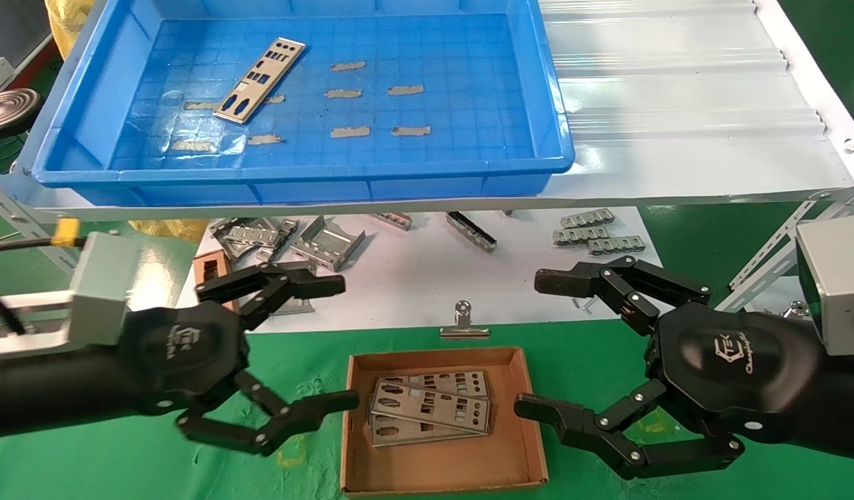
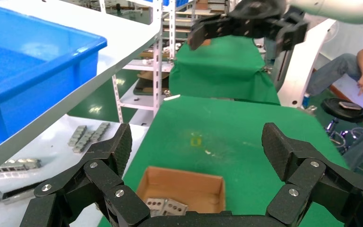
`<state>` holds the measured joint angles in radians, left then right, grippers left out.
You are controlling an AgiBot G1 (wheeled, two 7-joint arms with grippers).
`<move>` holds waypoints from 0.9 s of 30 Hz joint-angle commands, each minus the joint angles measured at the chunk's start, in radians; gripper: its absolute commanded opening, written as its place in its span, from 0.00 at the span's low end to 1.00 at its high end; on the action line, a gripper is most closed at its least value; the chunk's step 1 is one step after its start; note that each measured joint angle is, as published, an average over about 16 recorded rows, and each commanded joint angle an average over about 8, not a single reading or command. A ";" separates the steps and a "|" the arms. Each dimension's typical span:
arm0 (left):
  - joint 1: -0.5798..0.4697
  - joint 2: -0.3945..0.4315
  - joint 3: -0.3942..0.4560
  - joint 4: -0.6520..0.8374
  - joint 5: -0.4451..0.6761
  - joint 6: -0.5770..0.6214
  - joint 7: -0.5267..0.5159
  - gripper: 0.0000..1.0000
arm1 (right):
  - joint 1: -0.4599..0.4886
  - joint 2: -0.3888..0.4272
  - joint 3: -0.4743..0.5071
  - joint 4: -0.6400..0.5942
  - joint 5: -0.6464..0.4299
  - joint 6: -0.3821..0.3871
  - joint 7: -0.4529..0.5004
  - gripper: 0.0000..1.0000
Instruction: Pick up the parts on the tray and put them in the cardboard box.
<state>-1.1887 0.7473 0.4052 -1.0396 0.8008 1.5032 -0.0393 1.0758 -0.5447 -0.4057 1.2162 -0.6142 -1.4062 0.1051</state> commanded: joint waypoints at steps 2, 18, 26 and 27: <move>0.025 -0.030 -0.028 -0.054 -0.016 -0.002 -0.033 1.00 | 0.000 0.000 0.000 0.000 0.000 0.000 0.000 1.00; 0.126 -0.151 -0.139 -0.271 -0.079 -0.007 -0.157 1.00 | 0.000 0.000 0.000 0.000 0.000 0.000 0.000 1.00; 0.124 -0.147 -0.136 -0.263 -0.078 -0.008 -0.154 1.00 | 0.000 0.000 0.000 0.000 0.000 0.000 0.000 1.00; 0.123 -0.146 -0.135 -0.261 -0.077 -0.008 -0.153 1.00 | 0.000 0.000 0.000 0.000 0.000 0.000 0.000 1.00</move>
<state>-1.0654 0.6005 0.2700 -1.3018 0.7231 1.4956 -0.1932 1.0755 -0.5446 -0.4056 1.2158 -0.6141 -1.4059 0.1051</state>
